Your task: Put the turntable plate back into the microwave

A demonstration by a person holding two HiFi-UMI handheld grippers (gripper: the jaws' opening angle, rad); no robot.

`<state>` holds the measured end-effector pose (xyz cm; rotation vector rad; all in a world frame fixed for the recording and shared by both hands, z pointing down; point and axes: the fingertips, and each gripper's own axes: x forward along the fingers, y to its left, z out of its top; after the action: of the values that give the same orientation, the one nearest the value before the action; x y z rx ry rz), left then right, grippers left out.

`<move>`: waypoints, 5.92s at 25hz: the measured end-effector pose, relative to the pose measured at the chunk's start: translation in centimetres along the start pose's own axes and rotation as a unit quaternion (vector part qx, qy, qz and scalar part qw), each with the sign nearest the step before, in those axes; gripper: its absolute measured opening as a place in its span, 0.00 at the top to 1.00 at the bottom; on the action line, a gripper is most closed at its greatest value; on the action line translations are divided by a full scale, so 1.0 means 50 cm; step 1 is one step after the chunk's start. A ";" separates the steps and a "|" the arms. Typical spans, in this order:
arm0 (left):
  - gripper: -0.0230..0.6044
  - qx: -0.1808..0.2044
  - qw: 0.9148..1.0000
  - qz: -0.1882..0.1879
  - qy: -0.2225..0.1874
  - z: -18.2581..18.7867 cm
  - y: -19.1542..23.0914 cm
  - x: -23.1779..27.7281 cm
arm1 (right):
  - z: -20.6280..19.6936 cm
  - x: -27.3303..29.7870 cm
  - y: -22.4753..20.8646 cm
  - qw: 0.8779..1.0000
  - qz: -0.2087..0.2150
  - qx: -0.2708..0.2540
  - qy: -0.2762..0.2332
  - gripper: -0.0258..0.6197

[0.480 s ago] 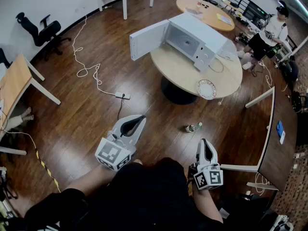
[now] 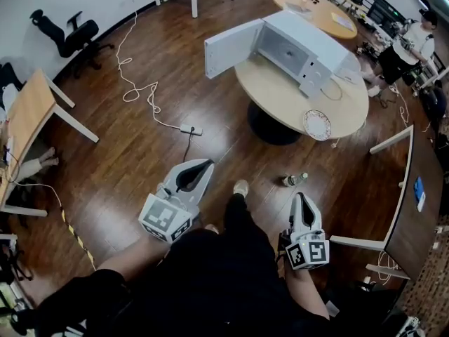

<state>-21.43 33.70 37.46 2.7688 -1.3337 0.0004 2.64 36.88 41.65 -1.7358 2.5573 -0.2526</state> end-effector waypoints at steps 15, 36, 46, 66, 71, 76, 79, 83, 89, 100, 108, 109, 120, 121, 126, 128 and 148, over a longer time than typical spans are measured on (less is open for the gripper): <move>0.95 0.030 0.999 0.017 0.004 0.026 0.107 0.114 | -0.009 0.194 -0.047 0.999 0.027 0.020 -0.005 0.96; 0.95 0.018 0.999 -0.001 0.028 0.074 0.269 0.468 | 0.046 0.489 -0.237 1.000 0.011 0.022 0.019 0.96; 0.95 0.029 0.999 -0.013 0.031 0.096 0.312 0.611 | 0.064 0.594 -0.306 0.999 0.023 0.024 0.015 0.96; 0.95 0.027 0.999 -0.017 0.044 0.090 0.337 0.695 | 0.057 0.656 -0.377 0.999 0.018 0.026 0.037 0.96; 0.95 0.040 0.998 -0.020 0.033 0.091 0.355 0.693 | 0.063 0.685 -0.361 0.999 0.025 0.014 0.039 0.96; 0.95 0.030 0.998 -0.050 0.011 0.120 0.359 0.745 | 0.067 0.718 -0.369 0.999 0.008 0.000 0.041 0.96; 0.95 0.035 0.997 -0.072 0.006 0.125 0.374 0.787 | 0.075 0.740 -0.374 0.999 -0.006 -0.010 0.039 0.96; 0.95 0.028 0.994 -0.103 0.002 0.141 0.396 0.857 | 0.090 0.771 -0.387 0.999 -0.030 -0.024 0.038 0.96; 0.95 0.018 0.989 -0.145 0.022 0.143 0.427 0.935 | 0.105 0.832 -0.396 0.998 -0.058 -0.023 0.032 0.96; 0.95 -0.006 0.971 -0.237 0.032 0.138 0.459 1.050 | 0.110 0.894 -0.420 0.989 -0.138 -0.024 0.042 0.96; 0.95 -0.038 0.945 -0.324 0.036 0.125 0.462 1.097 | 0.142 0.955 -0.404 0.979 -0.192 -0.034 0.052 0.96; 0.95 -0.041 0.942 -0.331 0.036 0.126 0.464 1.105 | 0.150 0.959 -0.404 0.978 -0.200 -0.035 0.049 0.96; 0.95 -0.022 0.943 -0.329 0.042 0.107 0.480 1.161 | 0.219 0.917 -0.455 0.964 -0.260 -0.061 0.012 0.96; 0.95 -0.011 0.945 -0.324 0.043 0.098 0.482 1.166 | 0.225 0.912 -0.459 0.963 -0.260 -0.065 0.008 0.96; 0.95 0.012 0.955 -0.294 0.027 0.095 0.507 1.188 | 0.222 0.888 -0.476 0.964 -0.254 -0.073 -0.004 0.96; 0.95 0.016 0.957 -0.287 0.026 0.102 0.507 1.192 | 0.197 0.867 -0.498 0.964 -0.261 -0.049 0.005 0.96; 0.95 0.049 0.909 -0.411 0.038 0.111 0.236 1.194 | 0.123 0.629 -0.547 0.928 -0.373 -0.007 -0.004 0.96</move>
<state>6.42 -20.64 34.44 3.1310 -0.0721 0.1288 16.84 -2.79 41.71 -2.6196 1.7614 -0.2371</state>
